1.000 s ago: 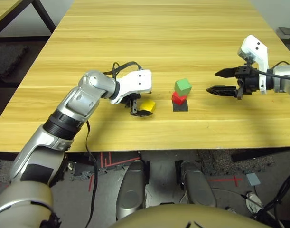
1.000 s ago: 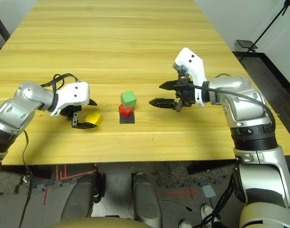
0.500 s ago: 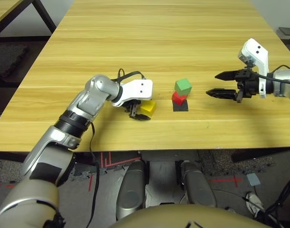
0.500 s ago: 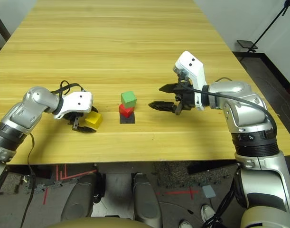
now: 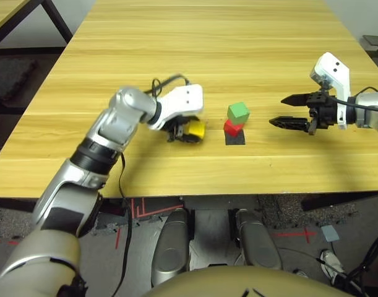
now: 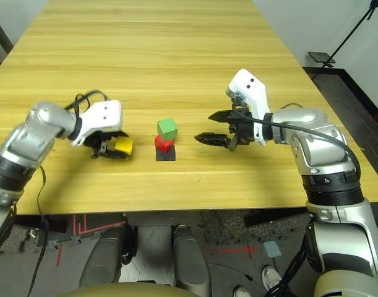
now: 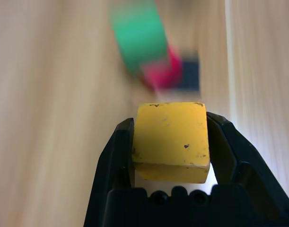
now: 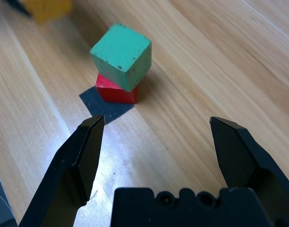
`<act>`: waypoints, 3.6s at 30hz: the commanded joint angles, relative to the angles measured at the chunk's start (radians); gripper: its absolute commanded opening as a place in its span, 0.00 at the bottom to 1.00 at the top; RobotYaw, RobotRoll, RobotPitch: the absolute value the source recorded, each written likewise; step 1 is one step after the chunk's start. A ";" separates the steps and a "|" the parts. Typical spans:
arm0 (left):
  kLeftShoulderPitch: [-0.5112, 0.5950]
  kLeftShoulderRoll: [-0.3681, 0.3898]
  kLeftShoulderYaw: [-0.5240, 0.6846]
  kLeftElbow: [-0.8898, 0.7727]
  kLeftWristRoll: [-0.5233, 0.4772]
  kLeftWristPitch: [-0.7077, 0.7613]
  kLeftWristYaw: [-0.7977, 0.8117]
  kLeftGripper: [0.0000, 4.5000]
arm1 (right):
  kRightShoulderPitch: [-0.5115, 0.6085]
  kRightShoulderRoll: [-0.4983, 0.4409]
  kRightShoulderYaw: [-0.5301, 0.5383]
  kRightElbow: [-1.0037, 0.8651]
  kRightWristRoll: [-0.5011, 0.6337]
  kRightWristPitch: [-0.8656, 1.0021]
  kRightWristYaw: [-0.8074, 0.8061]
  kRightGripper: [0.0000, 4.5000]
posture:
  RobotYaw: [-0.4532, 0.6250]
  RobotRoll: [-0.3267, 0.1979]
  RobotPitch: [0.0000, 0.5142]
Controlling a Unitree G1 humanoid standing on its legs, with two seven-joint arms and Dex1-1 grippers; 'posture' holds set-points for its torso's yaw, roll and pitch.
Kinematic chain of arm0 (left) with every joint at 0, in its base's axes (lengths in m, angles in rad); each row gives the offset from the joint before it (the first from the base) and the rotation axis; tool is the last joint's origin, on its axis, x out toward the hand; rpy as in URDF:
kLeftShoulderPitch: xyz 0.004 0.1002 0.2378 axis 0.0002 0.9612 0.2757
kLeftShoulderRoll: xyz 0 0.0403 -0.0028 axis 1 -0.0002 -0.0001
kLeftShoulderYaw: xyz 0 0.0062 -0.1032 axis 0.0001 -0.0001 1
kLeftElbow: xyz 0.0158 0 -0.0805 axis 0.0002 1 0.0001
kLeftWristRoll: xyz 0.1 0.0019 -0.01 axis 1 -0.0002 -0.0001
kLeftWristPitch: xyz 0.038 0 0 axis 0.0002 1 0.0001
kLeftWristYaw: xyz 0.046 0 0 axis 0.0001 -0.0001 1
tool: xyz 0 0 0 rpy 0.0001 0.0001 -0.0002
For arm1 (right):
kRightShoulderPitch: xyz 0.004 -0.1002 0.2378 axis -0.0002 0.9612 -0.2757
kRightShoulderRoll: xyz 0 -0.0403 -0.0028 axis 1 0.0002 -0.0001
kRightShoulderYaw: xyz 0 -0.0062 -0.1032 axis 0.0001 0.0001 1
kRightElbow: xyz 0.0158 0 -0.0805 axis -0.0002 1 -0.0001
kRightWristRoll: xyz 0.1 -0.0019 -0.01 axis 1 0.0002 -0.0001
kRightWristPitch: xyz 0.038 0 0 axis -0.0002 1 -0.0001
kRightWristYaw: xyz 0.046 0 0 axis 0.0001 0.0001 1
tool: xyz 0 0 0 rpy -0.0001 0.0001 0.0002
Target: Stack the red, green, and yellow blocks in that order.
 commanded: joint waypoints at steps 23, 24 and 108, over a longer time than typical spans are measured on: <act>0.071 -0.267 0.100 0.106 -0.121 -0.033 0.327 0.48 | 0.077 -0.025 -0.064 -0.053 0.040 0.027 -0.062 1.00 | 0.53 0.45 0.19; 0.072 -0.269 0.101 0.122 -0.120 -0.050 0.331 0.48 | 0.079 -0.026 -0.064 -0.056 0.043 0.028 -0.064 1.00 | 0.53 0.45 0.19; 0.694 -0.270 0.702 0.053 -0.103 -0.722 1.018 0.99 | -0.100 0.039 -0.536 1.285 0.003 -1.037 -0.487 1.00 | 0.58 0.39 0.23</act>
